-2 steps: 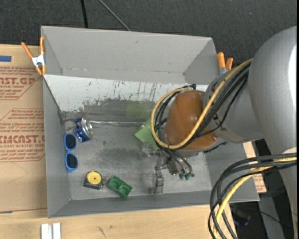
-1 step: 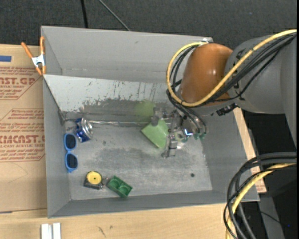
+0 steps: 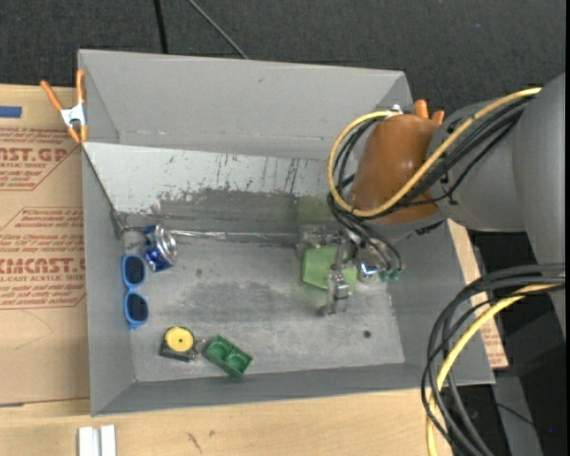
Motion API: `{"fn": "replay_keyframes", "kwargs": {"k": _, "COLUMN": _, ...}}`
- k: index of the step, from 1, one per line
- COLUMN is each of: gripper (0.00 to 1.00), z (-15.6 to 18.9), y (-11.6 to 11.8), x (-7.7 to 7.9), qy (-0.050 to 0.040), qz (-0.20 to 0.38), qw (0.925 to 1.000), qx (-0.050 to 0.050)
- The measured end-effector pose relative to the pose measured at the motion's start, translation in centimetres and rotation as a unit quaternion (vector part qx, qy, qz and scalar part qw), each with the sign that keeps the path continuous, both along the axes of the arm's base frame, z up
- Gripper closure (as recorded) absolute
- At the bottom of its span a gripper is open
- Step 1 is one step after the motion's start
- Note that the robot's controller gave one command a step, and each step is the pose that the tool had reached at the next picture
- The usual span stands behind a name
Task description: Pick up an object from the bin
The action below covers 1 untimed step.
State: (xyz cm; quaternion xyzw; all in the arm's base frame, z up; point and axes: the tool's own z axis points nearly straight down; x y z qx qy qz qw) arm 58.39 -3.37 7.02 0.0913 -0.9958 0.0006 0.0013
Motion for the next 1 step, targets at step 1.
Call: {"fn": "replay_keyframes", "kwargs": {"k": 1, "gripper": 1.00, "z": 0.36, "y": 0.26, "x": 0.13, "qy": -0.0020, "qz": 0.001, "qw": 1.0000, "qx": 0.001}}
